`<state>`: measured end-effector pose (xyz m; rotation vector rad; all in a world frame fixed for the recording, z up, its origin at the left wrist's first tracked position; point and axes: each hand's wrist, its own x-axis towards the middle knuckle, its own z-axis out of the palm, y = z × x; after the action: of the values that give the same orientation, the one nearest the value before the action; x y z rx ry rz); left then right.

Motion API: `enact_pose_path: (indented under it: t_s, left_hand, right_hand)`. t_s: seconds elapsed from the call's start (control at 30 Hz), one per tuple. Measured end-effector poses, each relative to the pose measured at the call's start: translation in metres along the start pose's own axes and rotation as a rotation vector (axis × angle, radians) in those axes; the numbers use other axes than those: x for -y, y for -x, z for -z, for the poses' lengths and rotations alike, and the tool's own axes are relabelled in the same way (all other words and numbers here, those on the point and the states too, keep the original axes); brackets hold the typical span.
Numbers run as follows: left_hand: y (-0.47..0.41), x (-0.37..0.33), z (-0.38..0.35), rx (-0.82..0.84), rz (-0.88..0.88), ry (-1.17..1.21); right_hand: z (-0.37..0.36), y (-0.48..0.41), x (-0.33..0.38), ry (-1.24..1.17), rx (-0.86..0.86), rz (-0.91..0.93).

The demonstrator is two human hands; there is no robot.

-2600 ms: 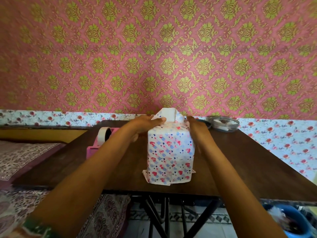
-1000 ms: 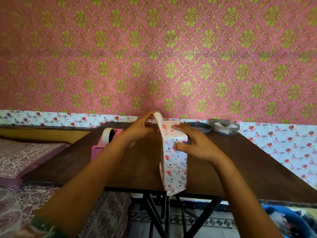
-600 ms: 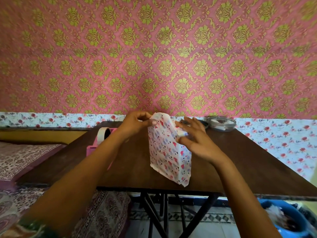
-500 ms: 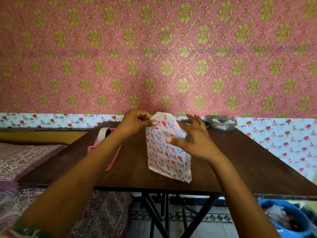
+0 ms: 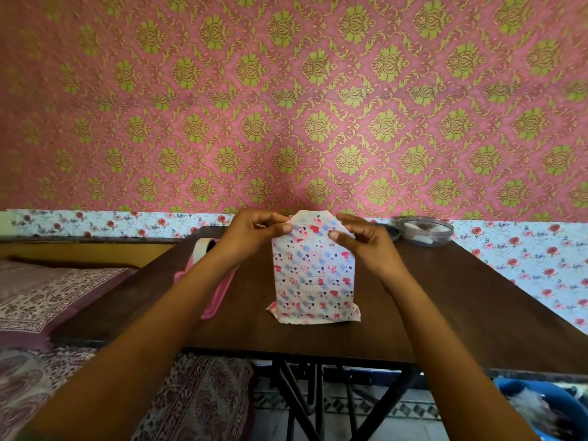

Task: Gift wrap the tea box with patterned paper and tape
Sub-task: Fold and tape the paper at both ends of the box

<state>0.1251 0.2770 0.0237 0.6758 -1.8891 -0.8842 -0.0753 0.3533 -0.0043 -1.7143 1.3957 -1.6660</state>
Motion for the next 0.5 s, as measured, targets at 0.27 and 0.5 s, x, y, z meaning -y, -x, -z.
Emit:
enact_pose_path:
  t_s: [0.27, 0.5]
  left_hand:
    - [-0.011, 0.004, -0.008, -0.01, 0.071, 0.019]
    - [-0.023, 0.013, -0.017, -0.111, 0.082, -0.076]
  right_hand:
    - [0.006, -0.017, 0.003, 0.002, 0.016, -0.04]
    - [0.001, -0.029, -0.002, -0.007, -0.022, -0.086]
